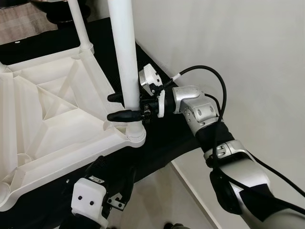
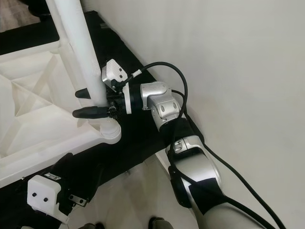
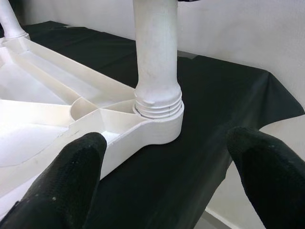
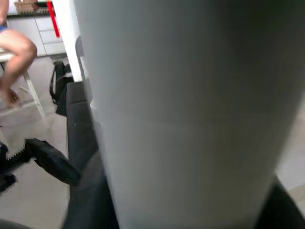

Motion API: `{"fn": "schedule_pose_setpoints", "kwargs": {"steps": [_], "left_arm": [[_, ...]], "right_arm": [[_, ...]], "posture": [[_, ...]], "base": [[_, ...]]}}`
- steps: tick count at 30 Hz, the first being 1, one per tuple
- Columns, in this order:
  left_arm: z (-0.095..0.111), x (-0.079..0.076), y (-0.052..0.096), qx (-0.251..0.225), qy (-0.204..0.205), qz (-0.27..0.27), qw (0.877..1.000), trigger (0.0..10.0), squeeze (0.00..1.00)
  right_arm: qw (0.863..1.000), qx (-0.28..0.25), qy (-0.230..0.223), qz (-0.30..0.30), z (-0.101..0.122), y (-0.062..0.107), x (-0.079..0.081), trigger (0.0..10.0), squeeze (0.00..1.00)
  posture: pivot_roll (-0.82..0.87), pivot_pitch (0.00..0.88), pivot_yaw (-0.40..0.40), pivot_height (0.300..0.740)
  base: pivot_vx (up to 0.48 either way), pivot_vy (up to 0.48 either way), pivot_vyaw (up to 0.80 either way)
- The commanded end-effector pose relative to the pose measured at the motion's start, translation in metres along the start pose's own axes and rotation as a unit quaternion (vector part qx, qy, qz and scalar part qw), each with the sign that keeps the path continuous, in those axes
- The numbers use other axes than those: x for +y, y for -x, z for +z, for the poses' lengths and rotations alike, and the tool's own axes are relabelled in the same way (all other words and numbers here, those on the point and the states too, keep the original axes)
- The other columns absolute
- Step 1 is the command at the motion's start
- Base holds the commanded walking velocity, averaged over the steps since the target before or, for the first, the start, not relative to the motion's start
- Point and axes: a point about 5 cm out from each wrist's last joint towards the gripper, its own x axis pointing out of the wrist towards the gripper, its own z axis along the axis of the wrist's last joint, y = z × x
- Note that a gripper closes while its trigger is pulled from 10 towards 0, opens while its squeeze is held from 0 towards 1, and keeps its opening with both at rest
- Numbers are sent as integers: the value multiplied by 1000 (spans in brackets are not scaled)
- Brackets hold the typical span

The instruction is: Building children table

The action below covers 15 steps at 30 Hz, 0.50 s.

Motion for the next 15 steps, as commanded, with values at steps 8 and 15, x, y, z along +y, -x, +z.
{"fn": "schedule_pose_setpoints", "kwargs": {"steps": [8, 15], "left_arm": [[0, -3, 0, 4, -3, 0, 1000, 10000, 0], [1, -3, 0, 0, -2, 2, 1000, 10000, 0]], "right_arm": [[1000, 8, 16, -21, -1, 3, -4, 0, 0], [958, 61, -25, -281, -33, 23, -1, 0, 0]], "posture": [[106, 227, -56, 740], [82, 232, -73, 740]], "base": [[0, 0, 0], [0, 0, 0]]}}
